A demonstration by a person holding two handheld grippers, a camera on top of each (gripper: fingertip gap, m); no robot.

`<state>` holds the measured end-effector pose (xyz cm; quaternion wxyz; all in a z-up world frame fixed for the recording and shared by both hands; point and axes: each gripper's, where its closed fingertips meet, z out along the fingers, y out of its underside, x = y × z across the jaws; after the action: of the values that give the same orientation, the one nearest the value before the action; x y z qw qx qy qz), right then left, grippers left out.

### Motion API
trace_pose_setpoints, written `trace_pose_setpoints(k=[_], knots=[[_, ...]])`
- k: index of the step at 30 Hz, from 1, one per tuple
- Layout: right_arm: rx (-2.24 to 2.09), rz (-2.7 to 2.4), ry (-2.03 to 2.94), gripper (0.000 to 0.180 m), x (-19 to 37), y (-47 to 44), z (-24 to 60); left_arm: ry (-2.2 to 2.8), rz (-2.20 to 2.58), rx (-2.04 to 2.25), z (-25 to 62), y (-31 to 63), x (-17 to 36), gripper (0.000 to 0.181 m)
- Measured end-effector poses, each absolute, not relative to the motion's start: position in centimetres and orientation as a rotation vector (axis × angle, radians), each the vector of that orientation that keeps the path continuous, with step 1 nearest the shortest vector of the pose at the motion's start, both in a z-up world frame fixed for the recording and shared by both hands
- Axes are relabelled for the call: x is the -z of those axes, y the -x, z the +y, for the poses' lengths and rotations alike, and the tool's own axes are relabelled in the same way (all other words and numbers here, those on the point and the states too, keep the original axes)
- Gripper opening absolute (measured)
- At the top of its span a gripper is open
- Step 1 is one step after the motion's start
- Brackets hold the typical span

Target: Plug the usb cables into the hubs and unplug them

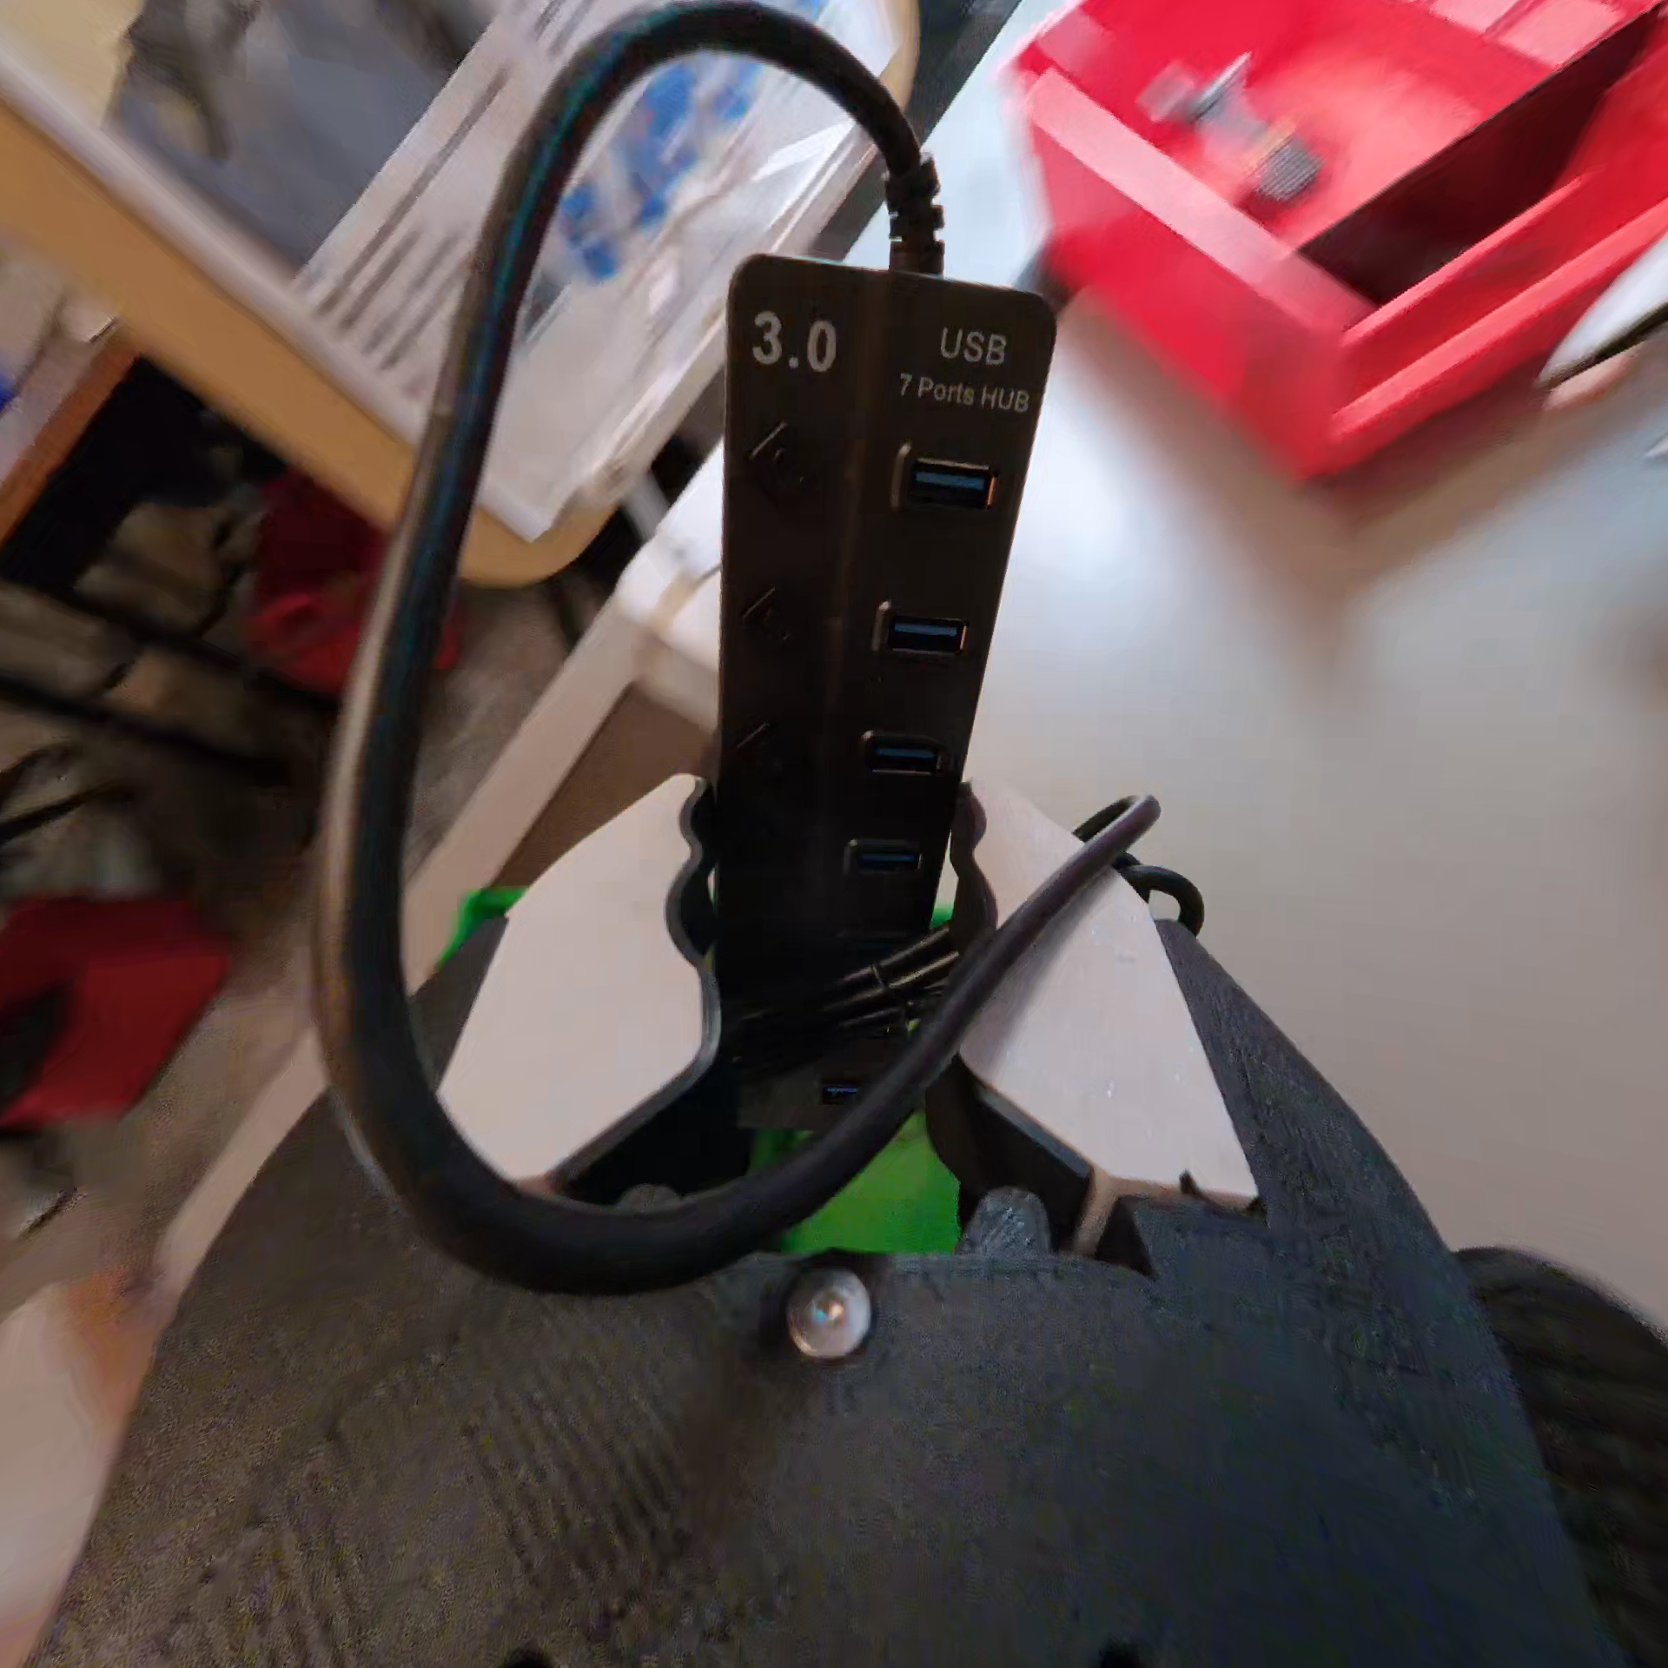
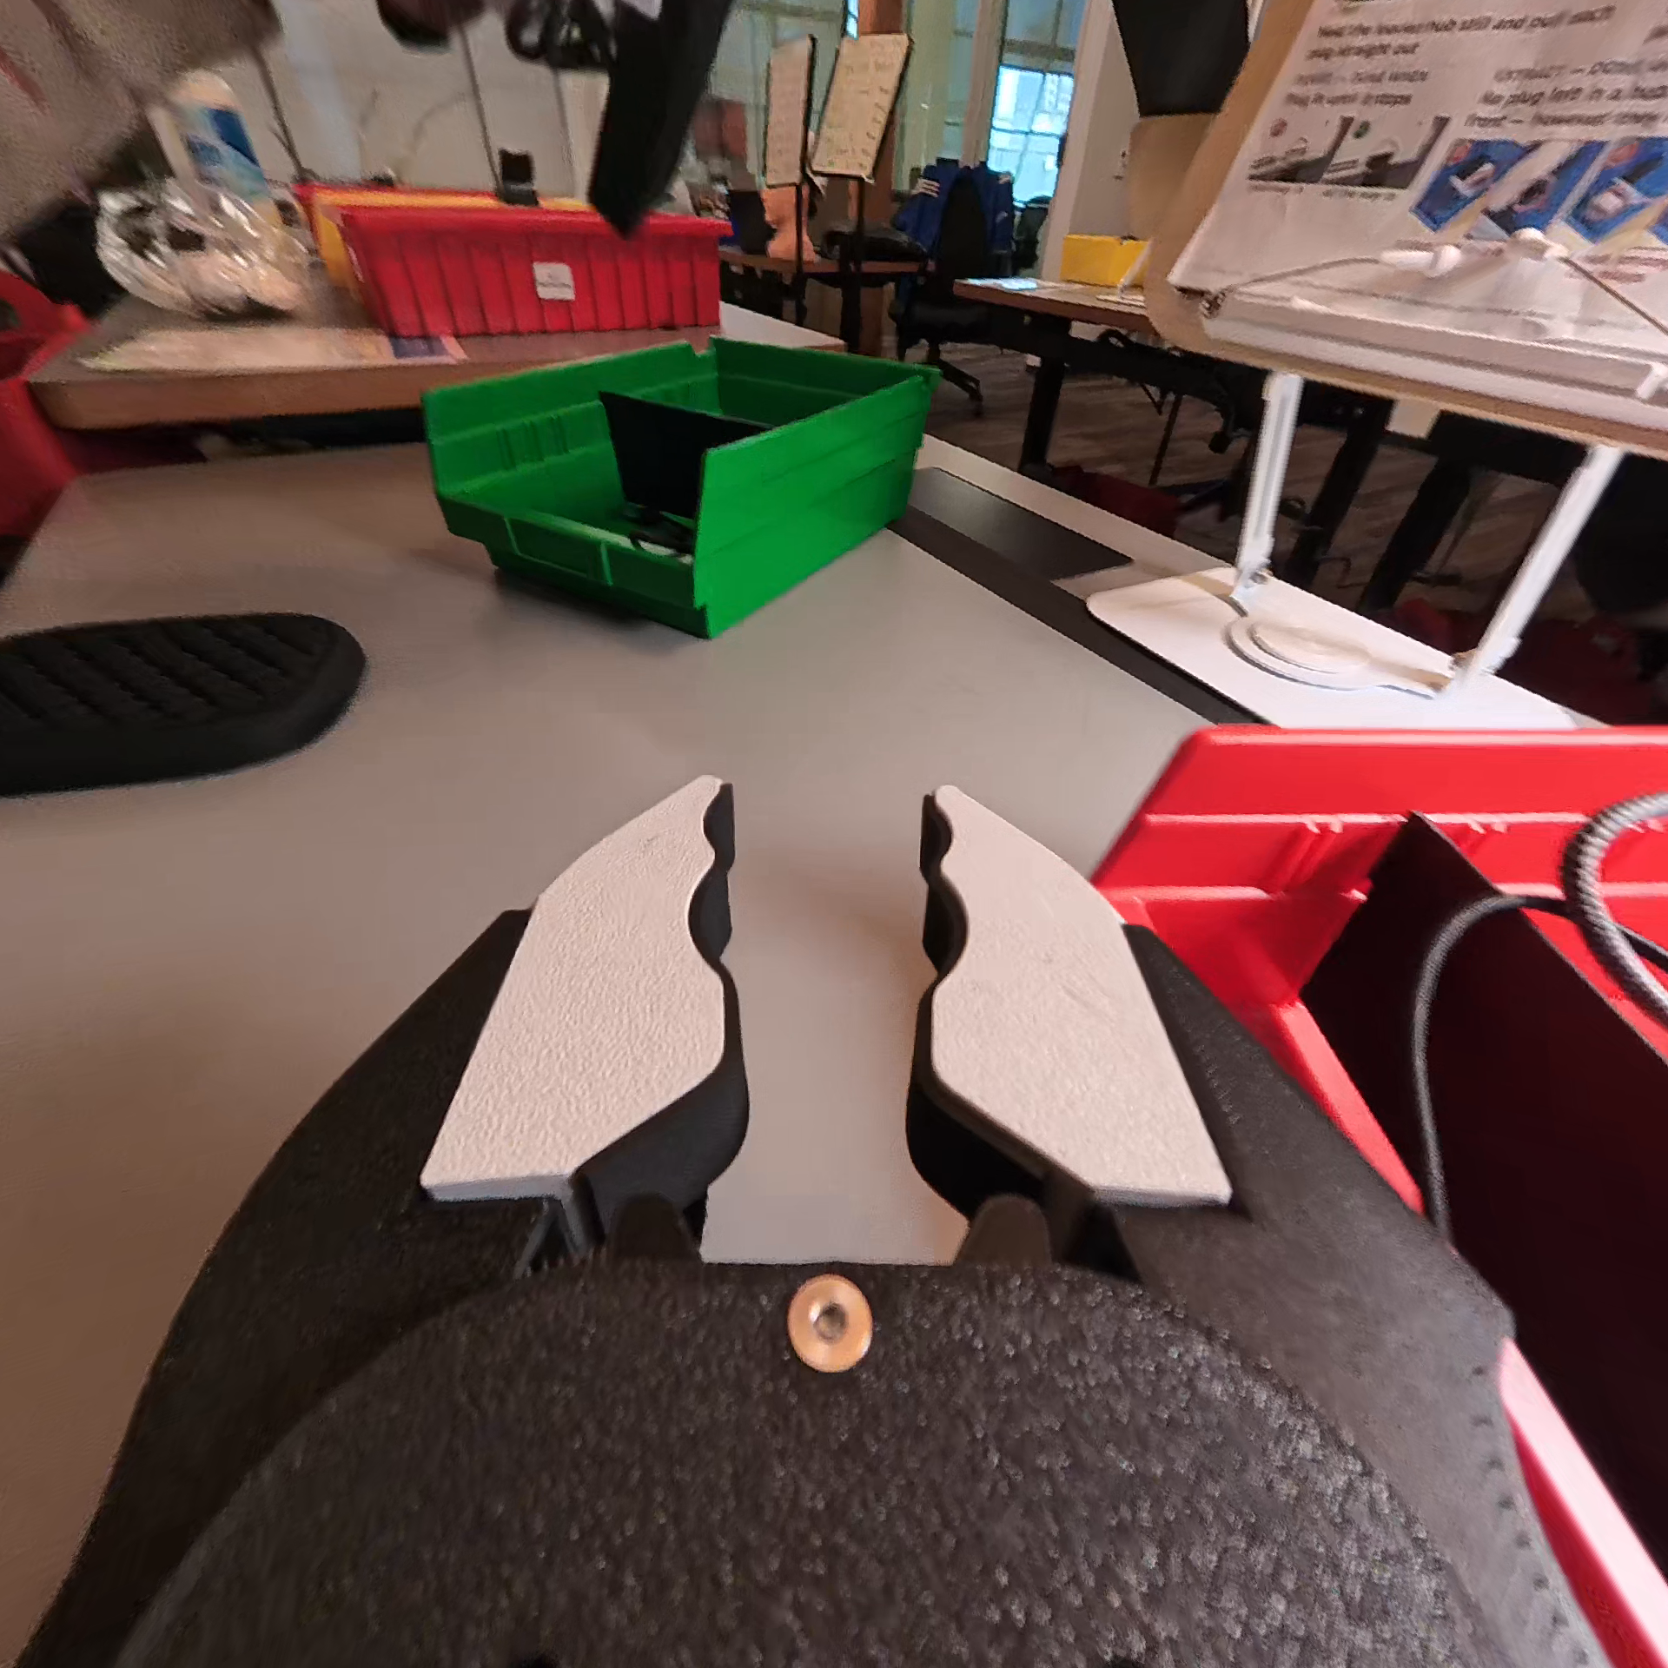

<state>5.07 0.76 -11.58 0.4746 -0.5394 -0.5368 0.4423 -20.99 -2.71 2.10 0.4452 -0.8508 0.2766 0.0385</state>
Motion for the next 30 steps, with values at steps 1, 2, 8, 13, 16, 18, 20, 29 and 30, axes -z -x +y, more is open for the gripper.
trace_pose_setpoints(k=[1,2,8,13,16,18,20,29,30], knots=[[-1.121,-1.314,1.305,0.040,11.1,-4.6,0.2,2.062,0.701,0.021,-3.3,18.4,-1.9,0.051],[-1.166,-1.318,1.288,0.041,10.5,-4.1,-0.5,2.016,0.716,0.136,-3.8,15.8,-1.5,0.051],[-1.401,-1.445,1.137,0.055,6.9,-0.7,-6.0,1.784,0.741,0.775,-6.9,3.1,2.5,0.051],[-1.456,-1.562,1.155,0.068,9.5,1.7,-8.8,1.674,0.589,1.082,-6.5,-0.2,5.3,0.051],[-1.511,-1.539,1.209,0.061,11.3,2.4,-9.3,1.684,0.540,1.202,-6.4,-1.0,7.0,0.051],[-1.544,-1.553,1.257,0.059,12.2,2.4,-9.3,1.706,0.533,1.201,-6.3,-1.0,8.0,0.051],[-1.625,-1.570,1.282,0.058,12.4,2.0,-9.7,1.723,0.525,1.254,-6.5,-1.0,8.3,0.051],[-2.033,-1.445,1.331,0.057,9.5,0.0,-9.5,1.843,0.521,1.055,-5.7,5.8,10.2,0.052],[-1.999,-1.445,1.323,0.057,9.4,-0.2,-9.0,1.878,0.501,0.964,-5.3,7.3,10.9,0.051]])
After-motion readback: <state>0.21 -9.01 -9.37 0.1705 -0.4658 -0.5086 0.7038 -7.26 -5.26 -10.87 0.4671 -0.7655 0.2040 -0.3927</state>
